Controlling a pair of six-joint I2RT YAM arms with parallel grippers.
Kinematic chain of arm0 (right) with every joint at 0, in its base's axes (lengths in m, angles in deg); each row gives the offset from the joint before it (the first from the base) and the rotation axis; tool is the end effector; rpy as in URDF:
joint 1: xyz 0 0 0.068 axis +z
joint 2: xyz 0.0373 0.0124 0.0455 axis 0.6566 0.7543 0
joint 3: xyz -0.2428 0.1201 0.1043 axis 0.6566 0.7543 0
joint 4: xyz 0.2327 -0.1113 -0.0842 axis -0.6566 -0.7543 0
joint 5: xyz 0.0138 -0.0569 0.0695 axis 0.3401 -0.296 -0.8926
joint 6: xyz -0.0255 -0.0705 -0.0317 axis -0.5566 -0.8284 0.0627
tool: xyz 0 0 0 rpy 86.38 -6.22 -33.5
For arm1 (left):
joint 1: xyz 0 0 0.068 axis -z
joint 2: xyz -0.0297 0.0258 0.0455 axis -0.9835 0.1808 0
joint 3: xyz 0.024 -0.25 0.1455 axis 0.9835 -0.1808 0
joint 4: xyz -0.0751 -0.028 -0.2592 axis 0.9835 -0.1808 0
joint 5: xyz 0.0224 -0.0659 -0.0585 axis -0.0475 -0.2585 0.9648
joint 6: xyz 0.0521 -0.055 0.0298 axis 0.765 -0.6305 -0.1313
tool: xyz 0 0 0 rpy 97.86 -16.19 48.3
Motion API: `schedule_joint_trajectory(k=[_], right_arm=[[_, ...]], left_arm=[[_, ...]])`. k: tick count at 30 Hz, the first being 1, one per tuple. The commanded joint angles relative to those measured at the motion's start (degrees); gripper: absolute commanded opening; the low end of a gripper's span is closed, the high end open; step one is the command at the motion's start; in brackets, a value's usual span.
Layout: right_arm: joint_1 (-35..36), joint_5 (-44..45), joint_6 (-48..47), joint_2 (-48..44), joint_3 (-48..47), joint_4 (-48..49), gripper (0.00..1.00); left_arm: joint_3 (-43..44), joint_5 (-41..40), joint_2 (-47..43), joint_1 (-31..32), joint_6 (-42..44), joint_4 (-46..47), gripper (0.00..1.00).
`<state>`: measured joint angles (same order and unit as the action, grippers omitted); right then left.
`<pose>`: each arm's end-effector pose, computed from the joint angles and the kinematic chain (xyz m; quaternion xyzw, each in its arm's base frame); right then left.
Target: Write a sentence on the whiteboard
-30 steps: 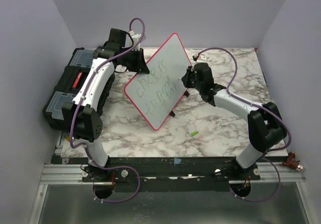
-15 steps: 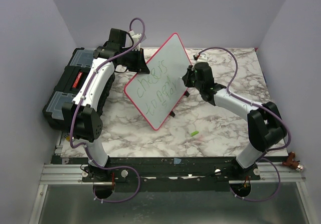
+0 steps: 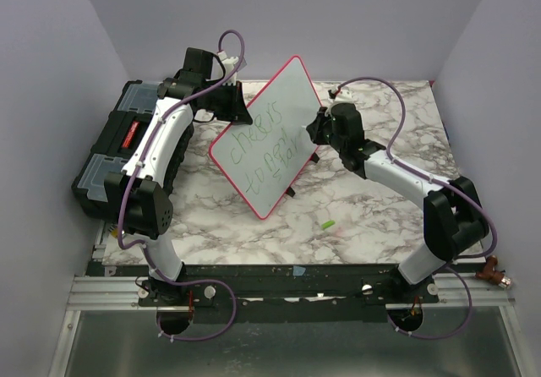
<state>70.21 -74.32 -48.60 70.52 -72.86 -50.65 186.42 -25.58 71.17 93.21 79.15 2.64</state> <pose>0.3684 0.1949 0.2685 -0.0207 0.8254 0.1882 0.5319 0.4008 -0.1384 0.3659 0.1539 0.8816 -0.3360 0.2938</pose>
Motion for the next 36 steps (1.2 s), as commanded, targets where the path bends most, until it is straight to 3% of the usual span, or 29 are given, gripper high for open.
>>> schedule_joint_trajectory(k=[1,11,36], right_arm=[[0.1,-2.2,1.0,0.2,-0.9,1.3,0.01],[0.1,-3.3,1.4,2.6,-2.7,1.0,0.01],[0.1,-4.8,2.5,2.0,5.1,2.1,0.01]], left_arm=[[-0.2,-3.5,-0.2,0.4,4.9,0.1,0.00],[-0.3,-3.5,-0.4,0.4,4.9,0.2,0.00],[0.3,-3.5,-0.1,0.3,5.0,0.1,0.00]])
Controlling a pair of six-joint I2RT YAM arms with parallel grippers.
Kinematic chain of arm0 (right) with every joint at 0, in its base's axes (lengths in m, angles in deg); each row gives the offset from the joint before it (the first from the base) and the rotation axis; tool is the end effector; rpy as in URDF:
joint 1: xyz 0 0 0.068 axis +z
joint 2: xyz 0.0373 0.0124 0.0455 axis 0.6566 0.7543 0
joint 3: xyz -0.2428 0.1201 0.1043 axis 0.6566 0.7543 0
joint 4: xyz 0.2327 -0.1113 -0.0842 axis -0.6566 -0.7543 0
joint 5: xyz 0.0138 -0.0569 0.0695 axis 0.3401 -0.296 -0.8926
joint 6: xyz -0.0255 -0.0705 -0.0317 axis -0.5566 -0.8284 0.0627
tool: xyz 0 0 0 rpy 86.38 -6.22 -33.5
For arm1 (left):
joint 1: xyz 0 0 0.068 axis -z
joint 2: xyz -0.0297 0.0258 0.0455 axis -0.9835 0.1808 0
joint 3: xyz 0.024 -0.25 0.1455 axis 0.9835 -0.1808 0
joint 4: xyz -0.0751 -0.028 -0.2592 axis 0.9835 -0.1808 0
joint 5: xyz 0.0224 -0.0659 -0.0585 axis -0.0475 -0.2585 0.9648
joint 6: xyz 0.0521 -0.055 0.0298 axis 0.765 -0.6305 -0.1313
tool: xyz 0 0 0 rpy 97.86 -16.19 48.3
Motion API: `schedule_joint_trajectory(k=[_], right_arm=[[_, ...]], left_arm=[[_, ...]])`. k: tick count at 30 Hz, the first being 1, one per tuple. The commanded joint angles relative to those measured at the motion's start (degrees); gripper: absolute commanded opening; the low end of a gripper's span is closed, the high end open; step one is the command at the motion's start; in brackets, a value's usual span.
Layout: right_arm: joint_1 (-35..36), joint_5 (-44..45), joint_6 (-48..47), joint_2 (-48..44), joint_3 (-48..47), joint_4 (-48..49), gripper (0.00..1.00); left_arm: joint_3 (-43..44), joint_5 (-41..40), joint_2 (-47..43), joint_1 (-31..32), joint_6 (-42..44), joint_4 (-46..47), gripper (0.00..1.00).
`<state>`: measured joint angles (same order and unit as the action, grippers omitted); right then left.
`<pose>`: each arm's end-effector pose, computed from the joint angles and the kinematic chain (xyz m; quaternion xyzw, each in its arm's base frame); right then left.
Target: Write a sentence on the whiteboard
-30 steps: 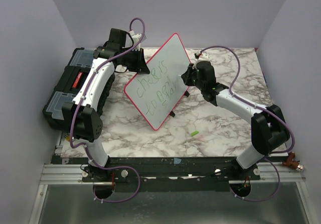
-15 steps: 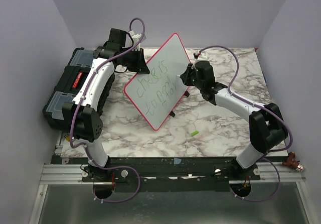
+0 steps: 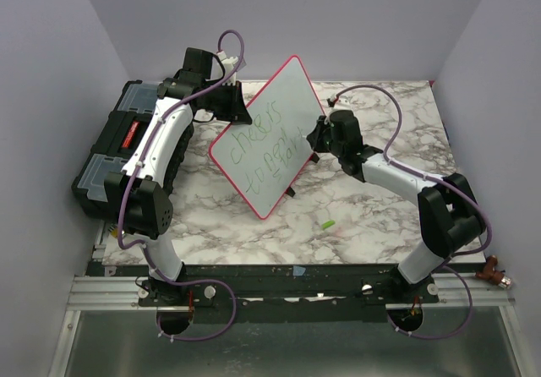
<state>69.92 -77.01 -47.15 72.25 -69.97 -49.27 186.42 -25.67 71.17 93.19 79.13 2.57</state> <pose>0.3668 0.1954 0.2404 -0.0233 0.8414 0.2005 0.5013 0.4008 -0.1381 0.3658 0.1532 0.8821 -0.3352 0.2934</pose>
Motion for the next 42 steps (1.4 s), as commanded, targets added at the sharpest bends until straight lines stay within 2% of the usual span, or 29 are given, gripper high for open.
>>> schedule_joint_trajectory(k=[1,15,37,42], right_arm=[[0.3,-2.1,1.0,0.3,2.5,0.9,0.01],[0.3,0.5,0.6,1.2,3.3,1.1,0.01],[-0.7,3.8,-1.4,5.5,-4.9,0.1,0.01],[-0.9,5.3,-2.8,3.1,-7.0,-1.3,0.01]], left_arm=[[0.3,-3.4,-0.1,0.4,5.0,0.1,0.00],[0.2,-3.6,0.0,0.4,5.1,0.0,0.00],[-0.3,-3.9,-0.1,0.4,5.1,0.0,0.00],[-0.1,-4.8,0.3,0.3,4.7,0.1,0.00]])
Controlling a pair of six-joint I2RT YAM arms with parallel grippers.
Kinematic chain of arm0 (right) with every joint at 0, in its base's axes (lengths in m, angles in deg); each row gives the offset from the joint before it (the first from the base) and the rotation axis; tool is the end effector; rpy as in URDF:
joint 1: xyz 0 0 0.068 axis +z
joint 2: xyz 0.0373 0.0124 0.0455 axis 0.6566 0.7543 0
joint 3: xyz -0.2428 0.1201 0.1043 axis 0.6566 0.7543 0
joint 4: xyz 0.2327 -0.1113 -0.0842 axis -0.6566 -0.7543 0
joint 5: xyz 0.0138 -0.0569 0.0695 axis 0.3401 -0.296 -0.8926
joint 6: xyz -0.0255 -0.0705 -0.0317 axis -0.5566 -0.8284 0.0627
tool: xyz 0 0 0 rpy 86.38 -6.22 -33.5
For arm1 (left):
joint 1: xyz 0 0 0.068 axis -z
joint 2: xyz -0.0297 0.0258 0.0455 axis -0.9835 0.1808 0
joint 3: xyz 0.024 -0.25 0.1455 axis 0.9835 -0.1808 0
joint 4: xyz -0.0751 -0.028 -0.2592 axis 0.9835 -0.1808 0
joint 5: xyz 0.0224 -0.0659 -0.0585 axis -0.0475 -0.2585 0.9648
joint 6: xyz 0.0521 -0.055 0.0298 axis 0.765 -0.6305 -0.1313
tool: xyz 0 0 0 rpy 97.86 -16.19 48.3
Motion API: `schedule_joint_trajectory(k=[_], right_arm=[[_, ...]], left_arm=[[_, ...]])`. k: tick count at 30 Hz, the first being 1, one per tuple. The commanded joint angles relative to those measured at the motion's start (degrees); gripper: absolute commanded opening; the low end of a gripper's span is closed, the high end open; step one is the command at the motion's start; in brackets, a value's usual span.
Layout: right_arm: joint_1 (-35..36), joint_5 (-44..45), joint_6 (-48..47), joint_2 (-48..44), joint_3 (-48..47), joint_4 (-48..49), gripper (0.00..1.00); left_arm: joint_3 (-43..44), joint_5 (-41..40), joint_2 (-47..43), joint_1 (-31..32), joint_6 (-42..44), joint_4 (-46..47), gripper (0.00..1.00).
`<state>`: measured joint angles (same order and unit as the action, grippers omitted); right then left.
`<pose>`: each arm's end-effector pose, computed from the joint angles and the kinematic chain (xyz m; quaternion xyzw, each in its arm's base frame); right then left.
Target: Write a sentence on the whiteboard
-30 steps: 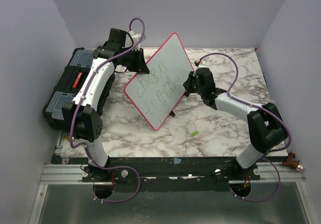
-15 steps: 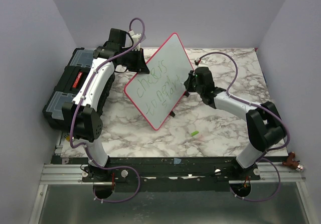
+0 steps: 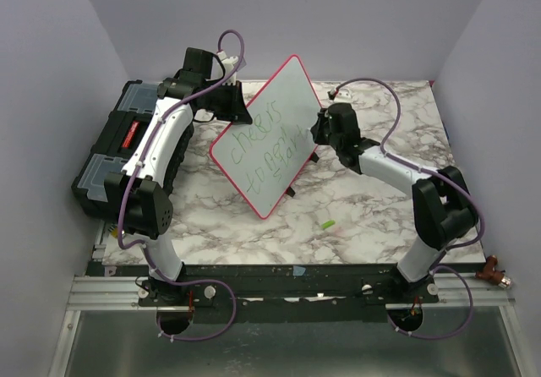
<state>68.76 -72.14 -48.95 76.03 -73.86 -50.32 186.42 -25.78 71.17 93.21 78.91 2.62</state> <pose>0.3885 0.1905 0.2371 -0.0059 0.8447 0.1511 0.5134 0.4009 -0.1382 0.3658 0.1514 0.8825 -0.3351 0.2934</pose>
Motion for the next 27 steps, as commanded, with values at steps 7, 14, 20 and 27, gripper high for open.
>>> schedule_joint_trajectory(k=[7,14,20,27], right_arm=[[0.3,4.1,-1.6,-11.9,-3.5,-1.3,0.01],[0.3,3.4,0.1,-21.5,0.0,-2.3,0.01],[0.3,1.4,2.5,-26.3,4.2,-2.6,0.01],[0.3,-0.6,3.2,-27.8,6.1,-3.7,0.01]], left_arm=[[0.5,-5.5,1.1,0.3,4.2,0.2,0.00],[2.2,-6.0,3.5,0.3,4.9,-2.1,0.00],[3.3,-7.2,5.0,-0.2,6.6,-4.2,0.00],[-1.8,-11.1,4.2,-0.4,7.8,-2.4,0.00]])
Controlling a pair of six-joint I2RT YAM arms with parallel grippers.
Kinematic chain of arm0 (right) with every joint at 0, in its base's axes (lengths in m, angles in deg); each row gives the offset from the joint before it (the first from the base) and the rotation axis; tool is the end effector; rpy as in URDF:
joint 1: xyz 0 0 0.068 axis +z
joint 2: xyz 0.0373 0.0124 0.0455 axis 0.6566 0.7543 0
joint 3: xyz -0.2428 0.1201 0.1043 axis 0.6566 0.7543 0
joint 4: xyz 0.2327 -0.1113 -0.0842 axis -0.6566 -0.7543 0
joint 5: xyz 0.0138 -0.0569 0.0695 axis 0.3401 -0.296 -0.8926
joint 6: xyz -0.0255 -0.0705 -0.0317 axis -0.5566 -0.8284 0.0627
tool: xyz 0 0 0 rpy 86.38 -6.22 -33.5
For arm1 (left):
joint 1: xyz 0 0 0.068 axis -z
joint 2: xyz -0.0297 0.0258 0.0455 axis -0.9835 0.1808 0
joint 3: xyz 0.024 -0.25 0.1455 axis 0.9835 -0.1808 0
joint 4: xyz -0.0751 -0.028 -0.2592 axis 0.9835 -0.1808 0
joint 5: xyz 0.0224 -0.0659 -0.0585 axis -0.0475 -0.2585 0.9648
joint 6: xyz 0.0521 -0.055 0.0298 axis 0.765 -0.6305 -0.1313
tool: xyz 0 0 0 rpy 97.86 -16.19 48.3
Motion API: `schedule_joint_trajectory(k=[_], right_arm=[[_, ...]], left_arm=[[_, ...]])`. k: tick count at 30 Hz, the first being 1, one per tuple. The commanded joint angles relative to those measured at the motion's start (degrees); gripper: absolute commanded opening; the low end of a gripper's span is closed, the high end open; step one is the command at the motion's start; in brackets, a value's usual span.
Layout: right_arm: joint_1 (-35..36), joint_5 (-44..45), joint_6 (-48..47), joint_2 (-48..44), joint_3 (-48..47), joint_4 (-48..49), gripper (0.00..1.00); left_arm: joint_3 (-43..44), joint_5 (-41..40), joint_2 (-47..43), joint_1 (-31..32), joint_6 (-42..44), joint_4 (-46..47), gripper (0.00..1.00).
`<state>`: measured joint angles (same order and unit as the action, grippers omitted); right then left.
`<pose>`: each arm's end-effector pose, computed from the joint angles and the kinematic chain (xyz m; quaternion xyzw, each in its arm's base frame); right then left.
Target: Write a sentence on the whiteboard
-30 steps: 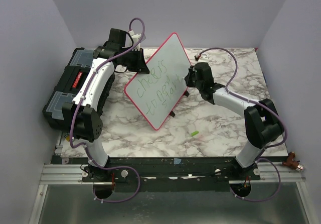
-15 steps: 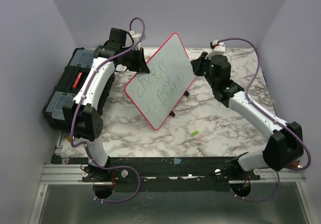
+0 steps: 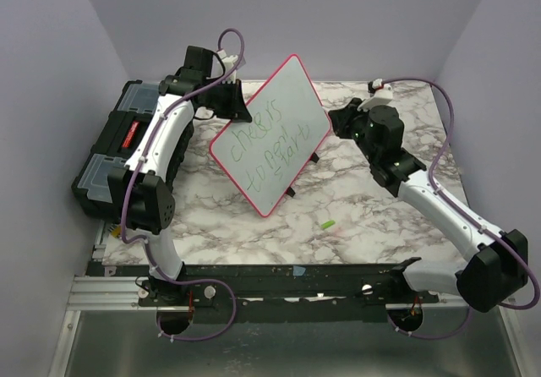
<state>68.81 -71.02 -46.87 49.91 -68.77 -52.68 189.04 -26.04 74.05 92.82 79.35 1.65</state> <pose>0.3033 0.1446 0.3643 0.0309 0.7477 0.2168 0.6269 0.4137 -0.1380 0.3592 0.1483 0.8869 -0.3304 0.2868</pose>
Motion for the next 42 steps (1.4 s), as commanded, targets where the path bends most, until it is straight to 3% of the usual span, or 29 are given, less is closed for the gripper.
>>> schedule_joint_trajectory(k=[1,8,12,26,42], right_arm=[[0.3,-1.9,1.0,-1.8,1.1,-1.8,0.01],[0.3,-2.3,0.4,-2.8,1.9,-2.9,0.01],[0.2,-2.2,0.4,-2.4,1.8,-3.0,0.01],[0.3,-1.3,-0.3,-2.4,2.2,-3.0,0.01],[0.3,-1.4,-0.3,-2.4,3.2,-2.3,0.01]], left_arm=[[-5.6,-11.4,0.9,-0.1,7.3,-0.8,0.00],[-12.1,-14.4,-1.3,-0.5,8.7,3.1,0.00],[-14.2,-14.4,-2.1,-0.8,7.9,5.7,0.05],[-10.9,-12.0,0.5,-1.1,7.9,5.6,0.20],[-9.4,-11.8,1.8,-2.4,7.9,5.2,0.28]])
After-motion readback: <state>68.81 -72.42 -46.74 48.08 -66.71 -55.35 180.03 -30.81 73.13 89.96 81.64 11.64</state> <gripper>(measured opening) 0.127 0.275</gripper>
